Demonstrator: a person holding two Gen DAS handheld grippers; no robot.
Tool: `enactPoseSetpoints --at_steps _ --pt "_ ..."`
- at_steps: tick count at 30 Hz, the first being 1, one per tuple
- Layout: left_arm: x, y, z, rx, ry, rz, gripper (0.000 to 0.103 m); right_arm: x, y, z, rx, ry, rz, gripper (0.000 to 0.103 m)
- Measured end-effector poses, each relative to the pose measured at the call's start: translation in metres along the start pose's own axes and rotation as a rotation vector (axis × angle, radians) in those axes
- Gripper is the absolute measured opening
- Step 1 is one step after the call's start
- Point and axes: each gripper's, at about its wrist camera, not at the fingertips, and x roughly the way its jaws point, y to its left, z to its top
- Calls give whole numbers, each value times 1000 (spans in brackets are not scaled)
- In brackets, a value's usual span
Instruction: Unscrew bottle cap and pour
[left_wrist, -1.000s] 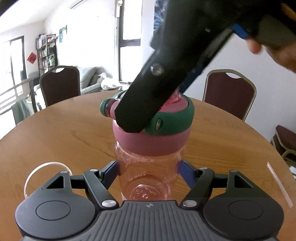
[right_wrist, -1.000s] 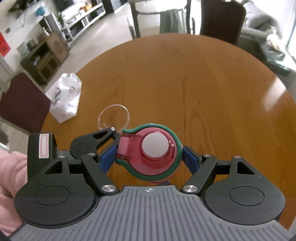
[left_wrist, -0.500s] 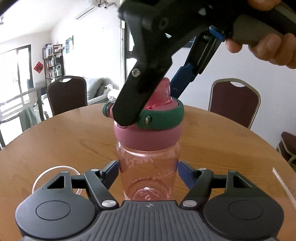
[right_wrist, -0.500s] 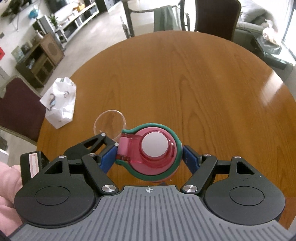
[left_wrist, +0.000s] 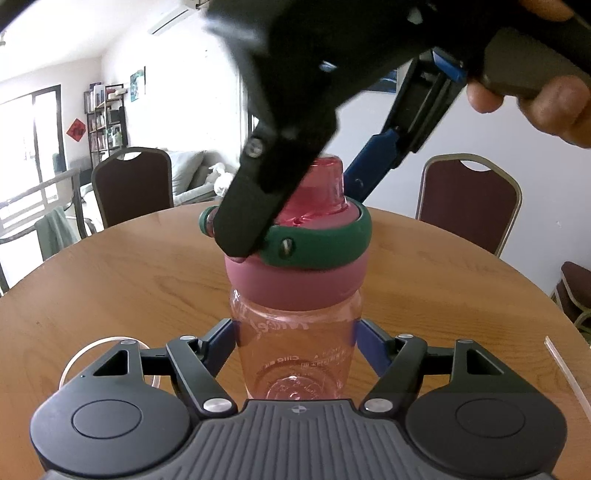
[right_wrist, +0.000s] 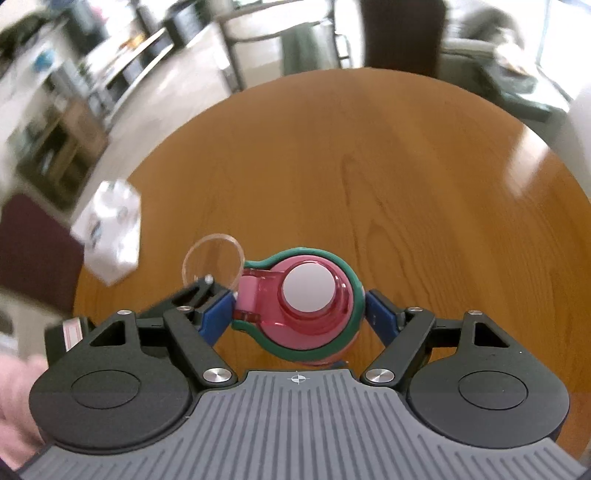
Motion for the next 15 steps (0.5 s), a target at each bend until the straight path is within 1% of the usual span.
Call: enactPoseSetpoints --at_steps 1,2,3,4,6,7,8,11,13,15 --pt "0 -1 0 0 1 3 70 0 1 -1 15 -6 -11 84" --pt "0 -2 0 0 2 6 70 -3 8 -4 22 -29 -47 82" --pt "0 -2 0 1 2 8 70 -3 14 -5 15 -34 -74 77" --pt "-1 -2 0 1 4 7 70 -3 17 -5 9 -34 -94 77" --pt "-1 -1 1 2 9 2 70 -1 25 -5 -53 -18 -134 77" --pt "-2 0 1 3 11 -1 70 0 25 -4 -100 0 -127 77" --pt "-2 0 1 5 11 -5 70 0 26 -2 -149 19 -117 76" --pt "-2 2 1 12 12 -23 70 1 15 8 -363 89 -3 76" --pt "-2 3 1 19 13 -32 70 1 8 11 -582 116 92 76" --pt "-2 3 2 21 14 -39 70 2 1 18 -635 147 145 77"
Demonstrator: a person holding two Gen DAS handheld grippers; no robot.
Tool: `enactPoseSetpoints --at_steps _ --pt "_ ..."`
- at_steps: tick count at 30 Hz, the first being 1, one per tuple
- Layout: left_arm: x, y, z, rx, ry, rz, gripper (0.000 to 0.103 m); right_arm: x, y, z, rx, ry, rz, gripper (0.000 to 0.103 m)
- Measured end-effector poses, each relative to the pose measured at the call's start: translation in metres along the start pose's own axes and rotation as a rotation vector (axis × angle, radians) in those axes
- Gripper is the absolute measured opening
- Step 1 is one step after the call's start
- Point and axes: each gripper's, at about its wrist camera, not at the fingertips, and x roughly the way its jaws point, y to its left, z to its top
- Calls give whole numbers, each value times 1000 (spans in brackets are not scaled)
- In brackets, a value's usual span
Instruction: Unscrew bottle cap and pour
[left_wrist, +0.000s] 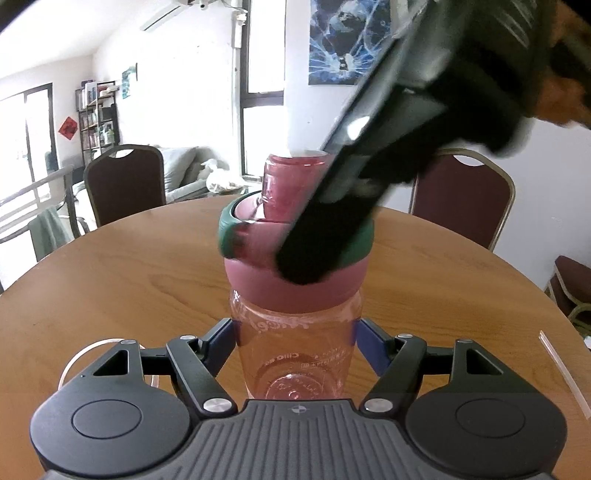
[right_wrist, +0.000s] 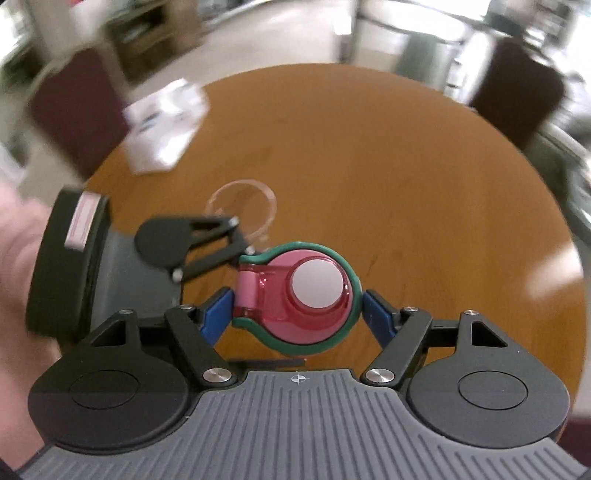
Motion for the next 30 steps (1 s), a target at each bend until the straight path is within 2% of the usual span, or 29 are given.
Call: enactPoseSetpoints --at_steps 1,3,5,7,8,9,12,13,22,26,30 --pt "0 0 0 -3 2 -1 70 0 -2 2 -20 11 15 78" --pt "0 0 0 -4 2 1 70 0 -1 4 -10 12 17 88" --pt "0 -1 0 -6 2 2 70 -6 0 3 78 -53 14 95" --pt "1 -2 -1 -7 2 5 70 -14 5 1 208 -153 -17 96" --pt "1 -2 -1 -9 2 8 70 -17 9 -1 302 -196 -72 96" --pt "1 -2 -1 -10 1 10 70 -17 12 0 356 -202 -121 95" --pt "0 -4 -2 -11 1 16 70 -7 18 3 448 -150 -241 94" --pt "-1 -5 -3 -11 1 17 70 -1 19 5 448 -120 -257 94" --pt "0 -2 -5 -22 -6 14 70 5 14 14 470 31 -250 92" --pt "-1 -2 -5 -26 -6 12 70 -4 21 -3 458 61 -273 92" --pt "-3 -2 -5 -20 -3 11 70 -19 13 -29 482 60 -287 92"
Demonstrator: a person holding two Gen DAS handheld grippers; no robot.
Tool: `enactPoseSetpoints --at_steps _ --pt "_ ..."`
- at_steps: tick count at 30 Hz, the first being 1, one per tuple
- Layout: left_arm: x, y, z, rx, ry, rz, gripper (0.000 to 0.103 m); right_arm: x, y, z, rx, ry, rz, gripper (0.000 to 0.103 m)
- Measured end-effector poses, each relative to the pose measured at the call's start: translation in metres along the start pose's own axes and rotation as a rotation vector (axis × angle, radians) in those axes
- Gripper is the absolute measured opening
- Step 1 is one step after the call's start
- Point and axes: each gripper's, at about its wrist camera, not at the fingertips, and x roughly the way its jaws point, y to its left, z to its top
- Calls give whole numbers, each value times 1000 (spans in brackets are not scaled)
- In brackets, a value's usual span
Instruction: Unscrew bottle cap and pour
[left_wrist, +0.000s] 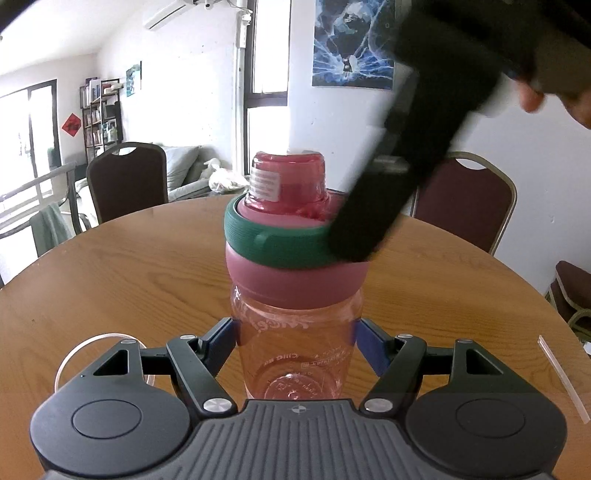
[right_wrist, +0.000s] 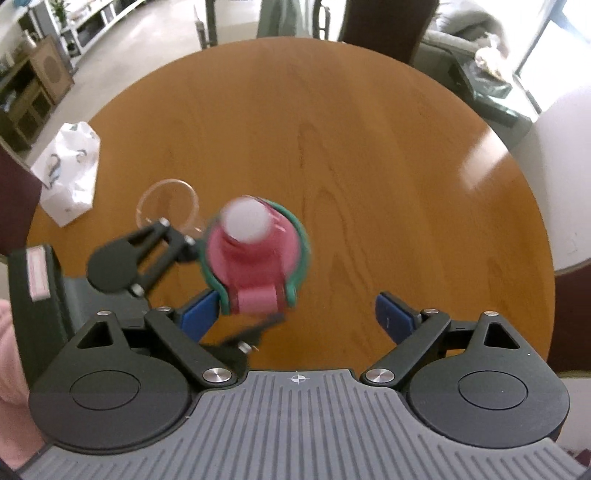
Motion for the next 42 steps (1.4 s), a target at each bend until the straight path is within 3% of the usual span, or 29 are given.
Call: enactPoseSetpoints --at_steps 4,6,8,15,22,24,29,35,37,39,42 --pt "0 0 0 5 3 0 70 -4 -20 -5 27 -9 -109 86" --pt "1 1 0 4 2 1 70 -5 -30 -5 76 -33 -218 85" --pt "2 0 1 2 3 3 70 -8 -35 -7 121 -58 -196 85" --pt "3 2 0 2 2 8 70 -32 -2 -23 229 -268 45 91" --pt "5 0 1 5 0 17 70 2 43 -3 209 -184 -10 89" --pt "6 -1 1 7 1 23 70 9 54 3 195 -163 -82 85" --pt "5 -3 0 12 -1 34 70 17 60 14 139 -145 -165 83" --pt "7 -2 1 12 4 37 70 25 65 18 -116 -170 -139 82" --pt "8 -2 1 11 5 38 70 25 58 19 -98 -163 -102 83" --pt "8 -1 1 11 7 39 70 17 50 15 -4 -165 -80 90" --pt "9 -2 2 9 7 45 70 6 42 1 138 -190 -73 90"
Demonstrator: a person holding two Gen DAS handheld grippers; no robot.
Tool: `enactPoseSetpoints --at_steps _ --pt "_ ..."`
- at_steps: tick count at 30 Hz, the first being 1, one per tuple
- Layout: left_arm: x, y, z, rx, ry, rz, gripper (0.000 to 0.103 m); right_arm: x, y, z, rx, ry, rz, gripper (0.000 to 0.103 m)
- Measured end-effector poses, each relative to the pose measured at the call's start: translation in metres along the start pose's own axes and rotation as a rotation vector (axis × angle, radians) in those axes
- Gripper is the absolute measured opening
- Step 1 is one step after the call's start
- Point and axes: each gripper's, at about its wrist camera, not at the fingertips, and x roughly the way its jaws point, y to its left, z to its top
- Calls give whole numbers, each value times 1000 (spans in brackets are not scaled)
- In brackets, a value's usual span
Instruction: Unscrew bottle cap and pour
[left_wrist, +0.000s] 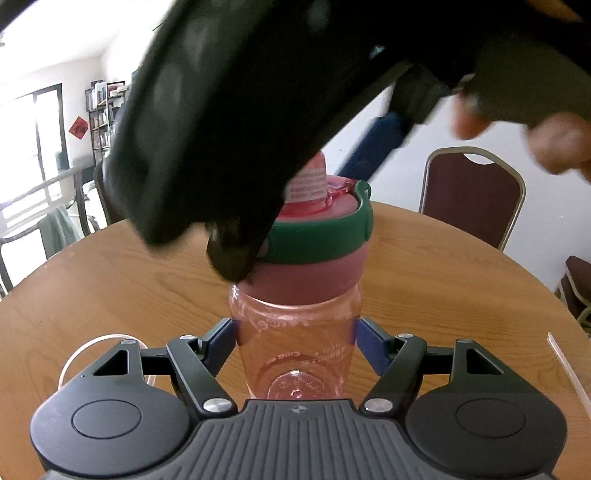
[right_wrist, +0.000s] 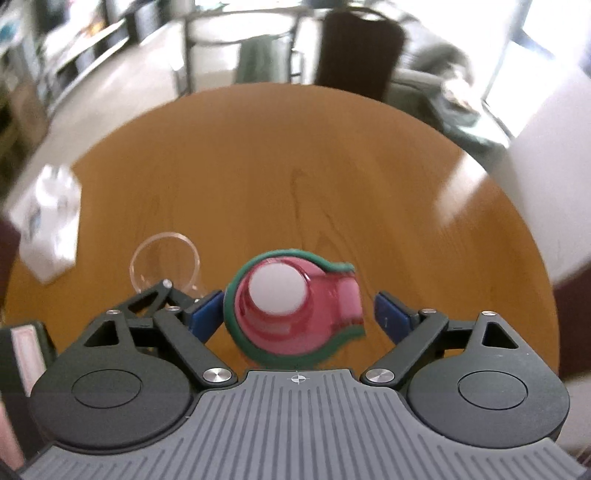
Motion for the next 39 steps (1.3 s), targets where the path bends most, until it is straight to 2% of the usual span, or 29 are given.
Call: enactPoseSetpoints --at_steps 4,6,8,10,14,16,18,20,22,25,27,30,34,38,39 --pt "1 0 1 -5 4 6 70 -12 2 -19 142 -14 -21 86" --pt "2 1 1 -5 3 6 70 -14 4 -22 176 -22 7 77" --pt "1 3 1 -3 2 3 70 -17 6 -23 195 -37 31 80" --pt "3 3 0 2 5 2 70 -15 6 -18 170 -38 34 84" --pt "1 -2 -1 8 5 0 70 -12 4 -3 93 -47 29 84" --pt "0 -2 -1 12 4 -4 70 -13 4 7 54 -54 59 83" --pt "2 -4 -2 9 4 -6 70 -5 5 26 24 -39 139 82" --pt "-2 -2 -6 6 3 -4 70 -5 6 33 19 -53 120 82" --pt "-2 -1 -6 5 3 -4 70 -9 4 36 22 -84 75 88" --pt "-3 -1 -7 3 1 0 70 -20 -1 25 48 -96 -32 89" --pt "-3 -3 -7 2 -1 4 70 -22 -2 18 66 -79 -54 89" --pt "1 -5 -4 1 -1 10 70 -17 -4 2 125 -43 -31 88" --pt "1 -9 -4 20 3 16 70 -2 4 0 171 -43 -16 86" --pt "0 -13 -4 40 4 16 70 14 24 7 26 -26 -91 85" --pt "0 -12 -4 41 3 16 70 18 28 9 -22 -15 -98 81"
